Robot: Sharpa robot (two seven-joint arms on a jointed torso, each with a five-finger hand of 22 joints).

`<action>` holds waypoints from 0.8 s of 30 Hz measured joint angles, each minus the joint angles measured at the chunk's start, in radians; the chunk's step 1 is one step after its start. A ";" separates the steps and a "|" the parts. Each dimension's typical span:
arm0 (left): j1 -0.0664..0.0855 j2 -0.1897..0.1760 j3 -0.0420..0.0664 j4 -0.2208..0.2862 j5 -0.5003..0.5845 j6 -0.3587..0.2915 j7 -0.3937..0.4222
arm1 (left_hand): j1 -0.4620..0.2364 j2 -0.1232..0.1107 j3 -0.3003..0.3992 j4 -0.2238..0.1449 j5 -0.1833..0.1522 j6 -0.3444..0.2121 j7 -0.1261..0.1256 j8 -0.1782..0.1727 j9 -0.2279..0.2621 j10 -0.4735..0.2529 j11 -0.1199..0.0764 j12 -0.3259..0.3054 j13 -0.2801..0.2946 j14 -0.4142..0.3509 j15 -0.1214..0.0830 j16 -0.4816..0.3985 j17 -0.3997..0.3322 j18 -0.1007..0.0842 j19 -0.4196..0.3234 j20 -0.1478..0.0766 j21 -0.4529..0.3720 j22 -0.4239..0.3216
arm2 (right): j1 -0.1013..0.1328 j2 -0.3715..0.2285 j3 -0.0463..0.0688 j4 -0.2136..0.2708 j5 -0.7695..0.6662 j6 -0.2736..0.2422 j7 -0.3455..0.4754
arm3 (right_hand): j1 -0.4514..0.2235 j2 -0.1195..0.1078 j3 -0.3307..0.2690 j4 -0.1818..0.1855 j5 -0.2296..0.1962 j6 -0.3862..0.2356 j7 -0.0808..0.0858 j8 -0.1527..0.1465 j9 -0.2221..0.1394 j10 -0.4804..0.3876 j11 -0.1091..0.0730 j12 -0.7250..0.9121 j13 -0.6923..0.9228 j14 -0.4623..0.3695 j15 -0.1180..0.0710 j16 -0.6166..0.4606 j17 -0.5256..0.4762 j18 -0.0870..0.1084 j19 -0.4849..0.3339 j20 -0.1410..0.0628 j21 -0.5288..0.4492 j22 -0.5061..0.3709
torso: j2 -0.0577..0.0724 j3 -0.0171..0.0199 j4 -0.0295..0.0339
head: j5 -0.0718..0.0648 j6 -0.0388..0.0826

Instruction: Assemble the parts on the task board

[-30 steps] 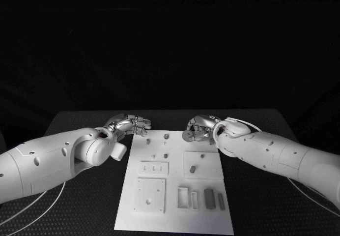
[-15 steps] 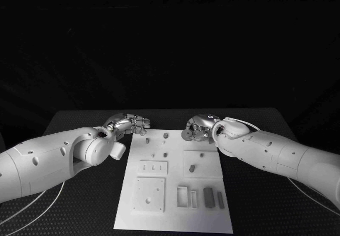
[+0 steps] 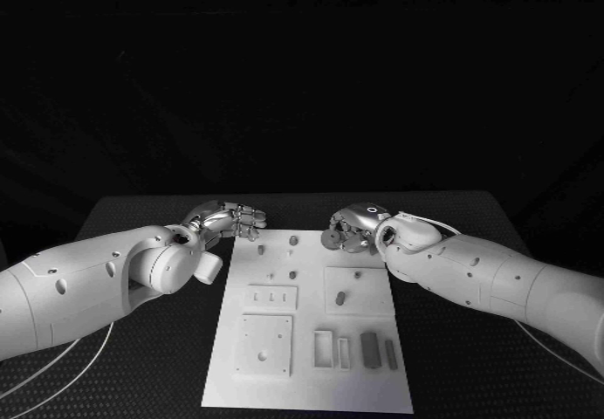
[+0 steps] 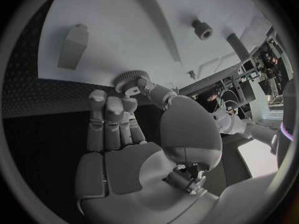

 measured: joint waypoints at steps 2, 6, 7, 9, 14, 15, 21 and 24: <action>0.000 0.000 0.000 0.000 0.000 0.000 0.000 | 0.000 0.000 0.000 0.000 0.000 0.000 0.000 0.000 0.000 0.000 0.000 0.000 0.001 0.000 0.000 0.000 0.000 0.000 0.000 0.000 0.000 0.000 | -0.001 0.000 0.000 0.000 -0.006 -0.005 -0.001 | -0.004 -0.004 -0.010 0.001 0.000 0.000 0.000 0.000 0.000 0.000 0.000 0.000 0.000 0.000 0.000 0.000 -0.001 0.000 0.000 0.000 0.000 0.000 | 0.000 -0.0001 0.0000 | -0.001 0.000; 0.000 0.000 0.000 0.001 0.000 0.000 0.000 | 0.000 0.000 0.000 0.000 0.000 0.000 0.000 0.000 0.000 0.000 0.000 0.000 0.001 0.000 0.000 0.000 0.000 0.000 0.000 0.000 0.000 0.001 | -0.002 0.000 -0.001 0.001 -0.014 -0.010 -0.001 | -0.007 -0.007 -0.016 0.006 0.000 0.000 0.000 -0.001 0.004 0.000 0.000 0.000 -0.001 0.002 -0.001 0.000 -0.001 0.000 0.003 -0.003 0.000 0.000 | 0.000 -0.0004 -0.0001 | -0.002 0.000; 0.000 0.000 0.000 0.001 0.000 0.000 0.000 | 0.000 0.000 0.000 0.000 0.000 0.000 0.000 0.000 0.000 0.000 0.000 0.000 0.001 0.000 0.000 0.000 0.000 0.000 0.000 0.000 0.000 0.001 | -0.002 0.000 -0.001 0.001 -0.016 -0.010 -0.001 | -0.008 -0.007 -0.016 0.006 0.000 0.000 0.000 -0.001 0.006 0.000 0.000 0.000 -0.001 0.002 -0.002 0.000 -0.002 0.000 0.004 -0.003 0.000 0.000 | 0.000 -0.0005 0.0000 | -0.002 0.000; 0.000 0.000 0.000 0.001 -0.001 0.000 0.000 | 0.000 0.000 0.000 0.000 0.000 0.000 0.000 0.000 0.000 0.000 0.000 0.000 0.001 0.000 0.000 0.000 0.000 0.000 0.000 0.000 0.000 0.001 | -0.002 0.000 -0.001 0.001 -0.018 -0.010 -0.001 | -0.009 -0.006 -0.019 0.009 0.000 0.000 0.000 0.000 0.006 0.000 0.000 0.000 -0.001 0.003 -0.003 0.000 -0.002 0.000 0.004 -0.003 0.000 -0.001 | 0.000 -0.0006 0.0000 | -0.003 -0.001; 0.000 0.000 0.000 0.001 -0.001 0.000 -0.001 | 0.000 0.000 0.000 0.000 0.000 0.000 0.000 0.000 0.001 0.000 0.000 0.000 0.001 0.000 0.000 0.000 0.000 0.000 0.000 0.000 0.000 0.001 | -0.002 -0.004 -0.001 0.006 -0.022 -0.010 -0.003 | -0.018 0.003 -0.017 0.013 0.000 0.000 0.000 0.012 0.007 0.000 0.000 0.000 -0.004 0.007 -0.006 0.000 -0.003 0.000 0.004 -0.003 0.000 -0.002 | 0.000 -0.0012 0.0006 | -0.004 0.000; 0.000 0.000 0.000 0.001 -0.001 0.000 -0.001 | 0.000 0.000 0.000 0.000 0.000 0.000 0.000 0.000 0.001 0.000 0.000 0.000 0.001 0.000 0.000 0.000 0.000 0.000 0.000 0.000 0.000 0.001 | -0.002 -0.005 -0.002 0.009 -0.022 -0.009 -0.003 | -0.018 0.003 -0.014 0.022 0.000 0.000 0.000 0.026 0.026 0.000 0.000 0.000 -0.005 0.009 -0.008 0.004 -0.005 0.000 0.004 -0.003 0.000 -0.003 | 0.000 -0.0012 0.0006 | -0.004 0.000; 0.000 0.000 0.000 0.002 -0.001 0.000 -0.002 | 0.000 0.000 0.000 0.000 0.000 0.000 0.000 0.000 0.001 0.000 0.000 0.000 0.001 0.000 0.000 -0.004 0.000 0.000 -0.004 0.004 0.000 0.001 | -0.001 -0.009 -0.001 0.017 -0.009 0.002 -0.005 | -0.032 0.016 -0.009 0.035 0.010 0.000 0.000 0.028 0.030 -0.003 -0.003 0.000 -0.008 0.011 -0.009 0.004 -0.005 0.000 0.004 -0.003 0.000 -0.004 | 0.000 -0.0011 0.0011 | -0.003 0.000; 0.000 0.000 0.000 0.002 -0.001 0.000 -0.003 | 0.000 0.000 0.000 0.000 0.000 0.000 0.000 0.000 0.001 0.000 0.000 0.000 0.001 0.000 0.000 -0.004 0.000 0.000 -0.004 0.004 0.000 0.001 | -0.002 -0.013 -0.002 0.026 -0.003 0.003 -0.005 | -0.032 0.017 -0.009 0.035 0.026 0.000 0.000 0.029 0.031 -0.003 -0.003 0.000 -0.009 0.008 -0.012 0.004 -0.005 0.000 0.004 -0.003 0.000 -0.004 | 0.000 -0.0012 0.0012 | -0.003 0.001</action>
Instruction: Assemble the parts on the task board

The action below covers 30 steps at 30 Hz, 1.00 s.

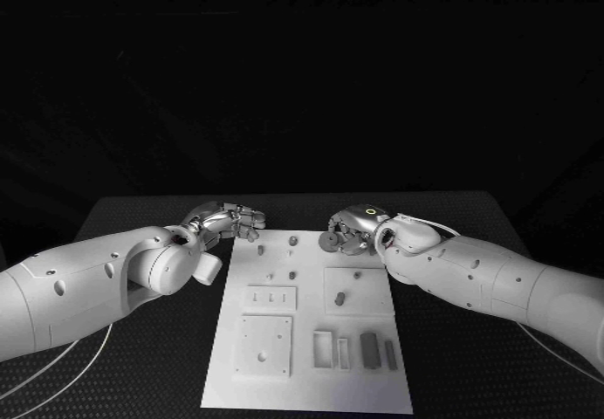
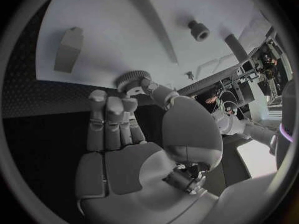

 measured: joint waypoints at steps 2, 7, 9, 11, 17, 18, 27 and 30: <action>0.000 0.000 0.000 0.000 0.000 0.000 -0.001 | 0.000 0.000 0.000 0.000 0.000 0.000 0.000 0.000 0.000 0.000 0.000 0.000 0.000 0.000 0.000 0.000 0.000 0.000 0.000 0.000 0.000 0.000 | -0.001 -0.006 -0.001 0.012 0.003 0.000 -0.001 | 0.000 0.000 0.000 0.000 0.012 0.000 0.000 0.000 0.003 0.000 0.000 0.000 0.000 0.002 -0.002 0.000 0.000 0.000 0.000 0.000 0.000 0.000 | 0.000 0.0000 0.0000 | 0.000 0.000; 0.000 -0.002 0.000 0.002 0.000 -0.001 -0.002 | 0.000 0.000 0.000 0.000 0.000 0.000 0.000 0.000 0.000 0.000 0.000 0.000 0.000 0.000 0.000 0.000 0.000 0.000 0.000 0.000 0.000 0.000 | -0.001 -0.022 -0.006 0.045 0.006 -0.001 -0.010 | -0.005 0.005 0.004 0.004 0.029 0.000 0.000 0.003 0.008 0.000 0.000 0.000 -0.001 0.004 -0.004 0.002 -0.001 0.000 0.009 -0.002 0.005 -0.002 | 0.000 0.0002 -0.0006 | 0.002 0.000; 0.000 -0.002 0.000 0.003 -0.001 -0.001 -0.003 | 0.000 0.000 0.000 0.000 0.000 0.000 0.000 0.000 0.000 0.000 0.000 0.000 0.001 0.000 0.000 0.000 0.000 0.000 0.000 0.000 0.000 0.000 | 0.000 -0.026 -0.006 0.055 0.003 0.000 -0.016 | -0.005 0.005 0.004 0.004 0.029 0.000 0.000 0.005 0.009 0.000 0.000 0.000 -0.001 0.004 -0.004 0.002 -0.001 0.000 0.009 -0.002 0.005 -0.002 | 0.000 0.0001 -0.0008 | 0.002 0.000; 0.000 -0.003 0.000 0.004 -0.001 -0.001 -0.003 | 0.000 0.000 0.000 0.000 0.000 0.000 0.000 0.000 0.000 0.000 0.000 0.000 0.001 0.000 0.000 0.000 0.001 0.000 0.000 0.000 0.000 0.000 | 0.000 -0.033 -0.007 0.069 -0.003 0.002 -0.024 | -0.006 0.005 0.005 0.005 0.029 0.000 0.000 0.002 0.009 0.000 0.000 0.000 -0.001 0.004 -0.004 0.002 -0.001 0.000 0.009 -0.002 0.005 -0.002 | 0.000 0.0000 -0.0011 | 0.001 0.000; 0.000 -0.005 0.000 0.004 -0.001 -0.001 -0.004 | 0.000 0.000 0.000 0.000 0.000 0.000 0.000 0.000 0.000 0.000 0.000 0.000 0.001 0.000 0.000 0.000 0.001 0.000 0.000 0.000 0.000 0.000 | 0.000 -0.055 -0.004 0.122 -0.047 0.005 -0.054 | -0.016 -0.005 0.024 0.024 0.027 0.002 -0.002 0.002 0.018 0.001 -0.001 0.000 -0.003 0.008 -0.008 0.002 -0.003 0.000 0.013 -0.006 0.005 -0.005 | 0.000 -0.0001 -0.0010 | 0.002 0.002; 0.000 -0.005 0.000 0.004 -0.001 -0.001 -0.004 | 0.000 0.000 0.000 0.000 0.000 0.000 0.000 0.000 0.000 0.000 0.000 0.000 0.001 0.000 0.000 0.000 0.001 0.000 0.000 0.000 0.000 0.000 | 0.000 -0.057 -0.003 0.130 -0.055 0.004 -0.059 | -0.015 -0.006 0.027 0.026 0.023 0.002 -0.002 0.002 0.018 0.001 -0.001 0.000 -0.003 0.009 -0.009 0.002 -0.003 0.000 0.014 -0.007 0.005 -0.005 | 0.000 -0.0001 -0.0010 | 0.002 0.002; 0.000 -0.006 0.000 0.005 -0.001 -0.002 -0.004 | 0.000 0.000 0.000 0.000 0.000 0.000 0.000 0.000 0.000 0.000 0.000 0.000 0.001 0.000 0.000 0.000 0.001 0.000 0.000 0.000 0.000 0.000 | 0.009 -0.078 0.008 0.213 -0.142 -0.023 -0.115 | -0.002 -0.041 0.064 0.057 -0.010 0.008 -0.008 0.002 0.027 0.008 -0.008 -0.004 -0.006 0.016 -0.012 0.002 -0.008 0.000 0.023 -0.009 0.009 -0.009 | 0.000 0.0000 -0.0006 | 0.005 0.004; 0.000 -0.007 0.000 0.005 -0.001 -0.002 -0.004 | 0.000 0.000 0.000 0.000 0.000 0.000 0.000 0.000 0.000 0.000 0.000 -0.004 0.001 0.000 0.000 0.000 0.001 0.000 0.000 0.000 0.000 0.000 | 0.009 -0.076 0.008 0.229 -0.167 -0.031 -0.130 | -0.002 -0.048 0.072 0.066 -0.018 0.010 -0.010 0.002 0.031 0.009 -0.008 -0.005 -0.006 0.019 -0.012 0.002 -0.009 0.000 0.024 -0.009 0.009 -0.010 | 0.000 0.0001 -0.0006 | 0.008 0.004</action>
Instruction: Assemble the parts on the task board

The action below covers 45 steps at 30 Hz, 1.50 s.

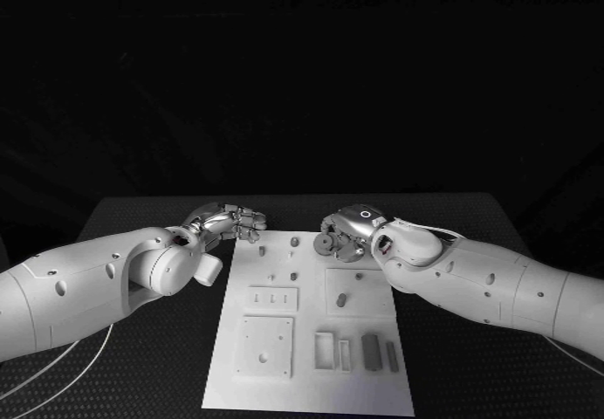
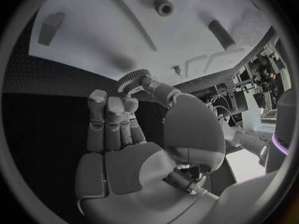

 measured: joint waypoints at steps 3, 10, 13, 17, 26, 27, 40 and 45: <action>0.000 0.000 0.000 0.001 0.000 0.000 0.000 | 0.000 0.000 0.000 0.000 0.000 0.000 0.000 0.000 0.001 0.000 0.000 0.000 0.000 0.000 0.000 0.000 0.000 0.000 0.000 0.000 0.000 0.000 | 0.000 0.008 0.000 0.007 -0.026 -0.006 -0.012 | 0.007 -0.007 0.010 0.004 -0.008 0.000 0.000 -0.004 0.001 0.001 -0.001 -0.003 -0.001 0.003 -0.002 0.000 -0.001 0.000 0.005 -0.002 0.000 -0.001 | 0.000 0.0002 0.0000 | 0.002 0.000; 0.000 -0.001 0.000 0.003 -0.001 0.000 0.000 | 0.000 0.000 0.002 -0.002 0.000 0.000 0.000 0.000 0.001 0.000 0.000 0.000 0.000 0.000 0.000 0.000 0.000 0.000 0.000 0.000 0.000 0.000 | 0.000 0.033 -0.001 0.021 -0.067 -0.018 -0.028 | 0.003 -0.011 0.014 0.008 -0.008 0.001 -0.001 -0.004 0.002 0.002 -0.002 -0.003 -0.001 0.004 -0.001 0.000 -0.001 0.000 0.005 -0.002 0.000 -0.002 | 0.000 0.0004 0.0000 | 0.008 0.002; 0.000 0.000 0.000 0.003 -0.001 -0.001 0.000 | 0.000 0.000 0.003 -0.003 0.000 0.000 0.000 0.000 0.001 0.000 0.000 0.000 0.001 0.000 0.000 0.000 0.000 0.000 0.000 0.000 0.000 0.000 | -0.001 0.044 -0.001 0.023 -0.082 -0.025 -0.034 | 0.008 -0.016 0.014 0.008 -0.008 0.002 -0.002 -0.004 0.003 0.003 -0.003 -0.003 -0.001 0.004 -0.001 0.000 -0.002 0.000 0.005 -0.002 0.000 -0.002 | 0.000 -0.0002 0.0006 | 0.009 0.003; 0.000 0.001 0.000 0.002 -0.001 -0.001 0.000 | 0.000 0.000 0.003 -0.003 0.000 0.000 0.000 0.000 0.001 0.000 0.000 0.000 0.001 0.000 0.000 0.000 0.000 0.000 0.000 0.000 0.000 0.000 | -0.001 0.066 -0.002 0.021 -0.097 -0.033 -0.039 | 0.008 -0.016 0.016 0.011 -0.008 0.003 -0.003 -0.004 0.004 0.005 -0.005 -0.003 -0.001 0.005 -0.001 0.000 -0.003 0.000 0.005 -0.002 0.000 -0.003 | 0.000 -0.0007 0.0018 | 0.011 0.003; 0.000 0.008 0.000 -0.002 -0.002 -0.001 0.000 | 0.000 0.000 0.003 -0.003 0.000 0.000 0.000 0.000 0.001 0.000 0.000 0.000 0.001 0.000 0.000 0.000 0.001 0.000 0.000 0.000 0.000 0.000 | -0.016 0.121 -0.010 -0.009 -0.113 -0.041 -0.041 | 0.012 -0.020 0.019 0.014 -0.008 0.006 -0.006 -0.004 0.005 0.007 -0.007 -0.003 -0.002 0.006 0.001 0.000 -0.003 0.000 0.005 -0.002 0.004 -0.003 | 0.000 -0.0021 0.0048 | 0.015 0.002; 0.000 0.008 0.000 -0.003 -0.002 -0.001 0.000 | 0.000 0.000 0.003 -0.003 0.000 0.000 0.000 0.000 0.001 0.000 0.000 0.000 0.001 0.000 0.000 0.000 0.001 0.000 0.000 0.000 0.000 0.000 | -0.016 0.125 -0.011 -0.012 -0.113 -0.041 -0.041 | 0.012 -0.020 0.019 0.014 -0.008 0.006 -0.006 -0.004 0.005 0.007 -0.007 -0.003 -0.002 0.006 0.001 0.000 -0.003 0.000 0.005 -0.002 0.004 -0.003 | 0.000 -0.0021 0.0054 | 0.015 0.001; 0.000 0.004 0.000 -0.004 -0.002 -0.002 0.000 | 0.000 0.000 0.003 -0.003 0.000 0.000 0.000 0.000 0.001 0.000 0.000 0.000 0.000 0.000 0.000 0.000 0.001 0.000 0.000 0.000 0.000 0.001 | -0.016 0.114 -0.011 -0.014 -0.111 -0.044 -0.041 | 0.012 -0.028 0.019 0.014 -0.008 0.008 -0.008 -0.024 0.004 0.010 -0.010 -0.007 -0.002 0.008 0.003 0.000 -0.005 0.000 0.009 -0.005 0.004 -0.005 | 0.000 -0.0015 0.0017 | 0.023 0.003; 0.000 0.004 0.000 -0.004 -0.002 -0.002 0.000 | 0.000 0.000 0.003 -0.003 0.000 0.000 0.000 0.000 0.001 0.000 0.000 0.000 0.001 0.000 0.000 0.000 0.001 0.000 0.000 0.000 0.000 0.000 | -0.016 0.102 -0.011 -0.020 -0.062 -0.057 -0.024 | -0.018 -0.046 -0.077 -0.043 -0.009 0.003 -0.003 -0.112 -0.035 0.010 -0.010 -0.007 0.000 0.004 0.029 0.000 -0.005 0.000 0.008 -0.005 0.004 -0.007 | 0.000 0.0002 0.0010 | 0.023 0.005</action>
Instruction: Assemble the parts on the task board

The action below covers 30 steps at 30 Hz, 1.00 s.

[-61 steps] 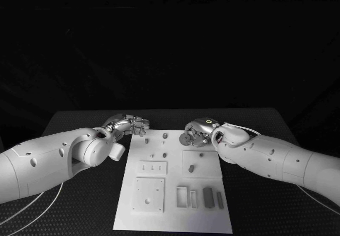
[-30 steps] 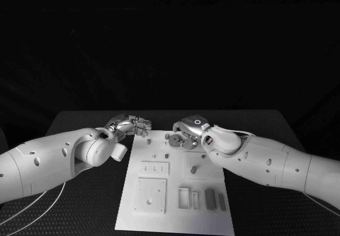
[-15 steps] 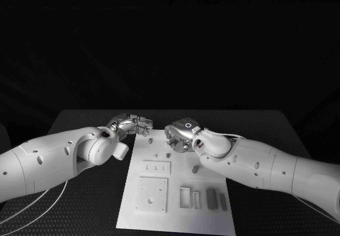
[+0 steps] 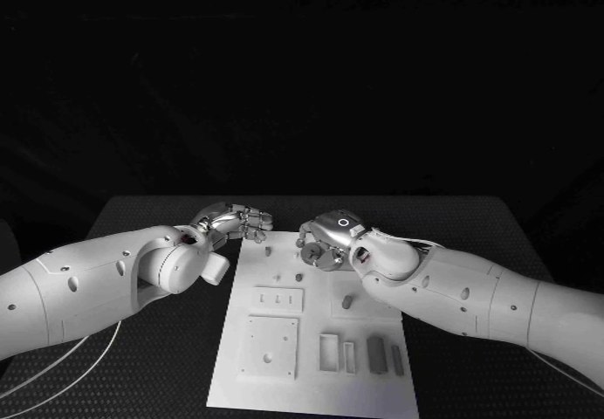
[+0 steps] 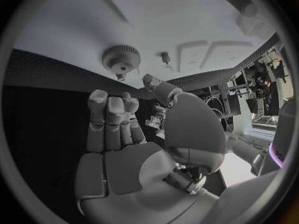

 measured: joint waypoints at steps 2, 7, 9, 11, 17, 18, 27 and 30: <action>0.000 0.000 0.000 -0.001 0.000 0.000 0.000 | 0.000 0.000 0.000 0.000 0.000 0.000 0.000 0.000 0.000 0.000 0.000 0.000 0.001 0.000 0.000 0.000 0.000 0.000 0.000 0.000 0.000 0.000 | 0.000 -0.006 0.000 -0.008 0.033 -0.001 0.012 | -0.025 -0.001 -0.060 -0.032 -0.001 -0.043 0.033 -0.037 -0.015 -0.008 0.008 0.000 0.004 -0.010 0.016 0.000 0.002 0.000 -0.014 0.001 0.000 0.001 | 0.000 0.0002 0.0000 | 0.000 0.000; 0.000 -0.001 0.000 -0.002 0.000 0.000 0.001 | 0.000 0.000 0.000 0.000 0.000 0.000 0.000 0.000 0.000 0.000 0.000 0.000 0.001 0.000 0.000 0.000 0.000 0.000 0.000 0.000 0.000 0.000 | 0.000 -0.022 0.000 -0.022 0.118 0.006 0.044 | -0.071 -0.003 -0.188 -0.100 -0.003 -0.200 0.063 -0.118 -0.047 -0.118 0.063 0.001 0.016 -0.045 0.056 -0.007 0.010 -0.009 -0.048 0.011 -0.012 0.004 | 0.000 0.0013 0.0001 | 0.001 0.000; 0.000 0.000 0.000 -0.003 0.000 0.000 0.001 | 0.000 0.000 0.000 0.000 0.000 0.000 0.000 0.000 0.000 0.000 0.000 0.000 0.001 0.000 0.000 0.000 0.000 0.000 0.000 0.000 0.000 0.000 | 0.000 -0.030 0.001 -0.022 0.153 0.007 0.064 | -0.055 0.000 -0.189 -0.112 0.001 -0.215 0.061 -0.110 -0.044 -0.126 0.071 0.014 0.024 -0.058 0.061 -0.007 0.013 -0.009 -0.052 0.012 -0.015 0.002 | 0.000 0.0013 0.0001 | 0.001 0.000; 0.000 0.000 0.000 -0.004 0.000 0.000 0.001 | 0.000 0.000 0.000 0.000 0.000 0.000 0.000 0.000 0.000 0.000 0.000 0.000 0.001 0.000 0.000 0.000 0.000 0.000 0.000 0.000 0.000 0.000 | 0.001 -0.037 0.001 -0.024 0.193 0.008 0.084 | 0.024 0.027 -0.131 -0.114 0.003 -0.153 0.026 -0.044 -0.014 -0.125 0.070 0.028 0.030 -0.065 0.056 -0.006 0.016 -0.009 -0.052 0.012 -0.016 -0.002 | 0.000 0.0013 0.0001 | 0.001 0.000; 0.000 0.000 0.000 -0.008 0.000 0.000 0.001 | 0.000 0.000 0.000 0.000 0.000 0.000 0.000 0.000 0.000 0.000 0.000 0.000 0.000 0.000 0.000 0.000 0.000 0.000 0.000 0.000 0.000 0.000 | 0.001 -0.039 0.002 -0.042 0.297 0.012 0.139 | 0.152 0.099 0.138 -0.081 0.000 0.171 -0.045 0.118 0.072 -0.097 -0.023 0.063 0.027 -0.057 -0.027 0.006 0.017 0.026 -0.041 0.023 0.000 0.007 | 0.000 0.0012 -0.0004 | 0.001 -0.001; 0.000 0.000 0.000 -0.008 0.000 0.000 0.001 | 0.000 0.000 0.000 0.000 0.000 0.000 0.000 0.000 0.000 0.000 0.000 0.000 0.000 0.000 0.000 0.000 0.000 0.000 0.000 0.000 0.000 0.000 | 0.001 -0.036 0.002 -0.046 0.306 0.012 0.144 | 0.148 0.103 0.142 -0.084 0.000 0.186 -0.045 0.119 0.077 -0.097 -0.026 0.064 0.026 -0.057 -0.030 0.006 0.017 0.031 -0.041 0.023 0.000 0.007 | 0.000 0.0011 -0.0004 | 0.001 -0.001; 0.000 0.002 0.000 -0.009 0.000 0.000 0.001 | 0.000 0.000 0.000 0.000 0.000 0.000 0.000 0.000 0.001 0.000 0.000 0.000 0.000 0.000 0.000 0.000 0.001 0.000 0.000 0.000 0.000 0.000 | 0.004 -0.015 0.003 -0.100 0.344 0.030 0.154 | 0.087 0.078 0.091 -0.086 0.021 0.140 -0.009 0.078 0.076 -0.096 -0.014 0.064 0.022 -0.056 -0.021 0.009 0.013 0.032 -0.037 0.019 0.006 0.010 | 0.000 0.0002 0.0008 | -0.002 -0.002; 0.000 0.003 0.000 -0.010 0.000 0.000 0.001 | 0.000 0.000 0.000 0.000 0.000 0.000 0.000 0.000 0.001 0.000 0.000 0.000 0.000 0.000 0.000 0.000 0.001 0.000 0.000 0.000 0.000 0.000 | 0.004 -0.010 0.003 -0.106 0.349 0.033 0.154 | 0.072 0.074 0.065 -0.084 0.040 0.127 -0.010 0.065 0.072 -0.098 -0.008 0.064 0.020 -0.056 -0.016 0.009 0.013 0.032 -0.037 0.019 0.006 0.010 | 0.000 -0.0004 0.0012 | -0.002 -0.004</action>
